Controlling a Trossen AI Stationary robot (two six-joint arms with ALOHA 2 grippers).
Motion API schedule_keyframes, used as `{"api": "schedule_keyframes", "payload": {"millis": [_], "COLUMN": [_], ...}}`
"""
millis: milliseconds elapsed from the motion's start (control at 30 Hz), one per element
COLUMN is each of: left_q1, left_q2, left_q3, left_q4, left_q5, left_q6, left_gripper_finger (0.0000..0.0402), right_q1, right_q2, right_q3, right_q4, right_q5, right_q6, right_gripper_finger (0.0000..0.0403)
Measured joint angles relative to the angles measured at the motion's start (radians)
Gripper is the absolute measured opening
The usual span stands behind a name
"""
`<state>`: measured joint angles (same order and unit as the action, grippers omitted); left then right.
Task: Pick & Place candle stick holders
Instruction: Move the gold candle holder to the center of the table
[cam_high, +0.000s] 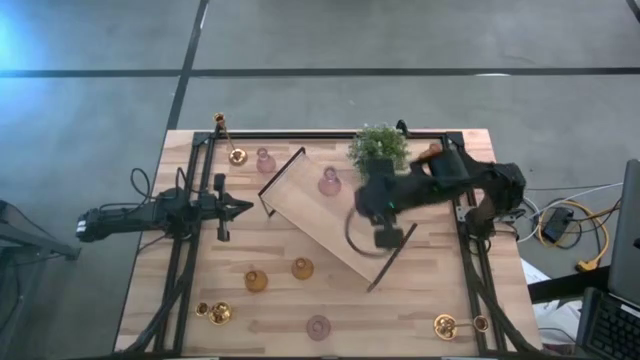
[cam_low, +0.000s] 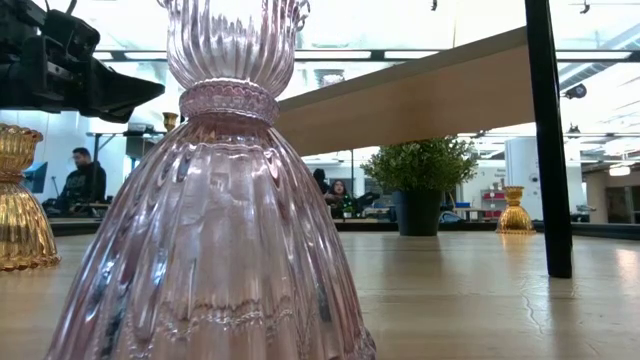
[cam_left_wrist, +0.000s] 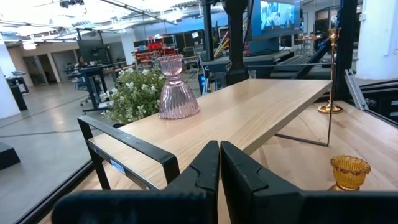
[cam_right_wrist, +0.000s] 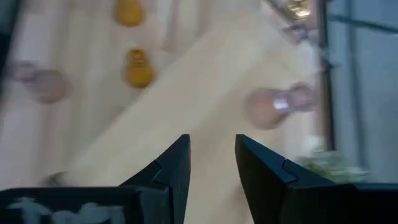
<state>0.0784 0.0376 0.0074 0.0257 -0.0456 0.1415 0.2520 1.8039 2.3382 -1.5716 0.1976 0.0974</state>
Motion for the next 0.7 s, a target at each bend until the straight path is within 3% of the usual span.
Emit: {"api": "schedule_keyframes", "payload": {"millis": [67,200,500,700], "left_q1": [0.0,0.0,0.0,0.0], "left_q2": [0.0,0.0,0.0,0.0], "left_q3": [0.0,0.0,0.0,0.0], "left_q4": [0.0,0.0,0.0,0.0], "left_q5": [0.0,0.0,0.0,0.0], "left_q6": [0.0,0.0,0.0,0.0], "left_gripper_finger": [0.0019,0.0019,0.0019,0.0019], "right_q1": [0.056,0.175,0.439,0.545], "right_q2": [-0.013,-0.049,-0.129,-0.164], "right_q3": [-0.002,-0.022,-0.176,-0.292], "right_q4": [0.001,0.001,0.001,0.0], "right_q5": [-0.061,-0.078,-0.076,-0.075], "right_q6": [0.05,0.246,0.942,1.31], "right_gripper_finger": [0.0108,0.0096,0.0077,0.0077]}}
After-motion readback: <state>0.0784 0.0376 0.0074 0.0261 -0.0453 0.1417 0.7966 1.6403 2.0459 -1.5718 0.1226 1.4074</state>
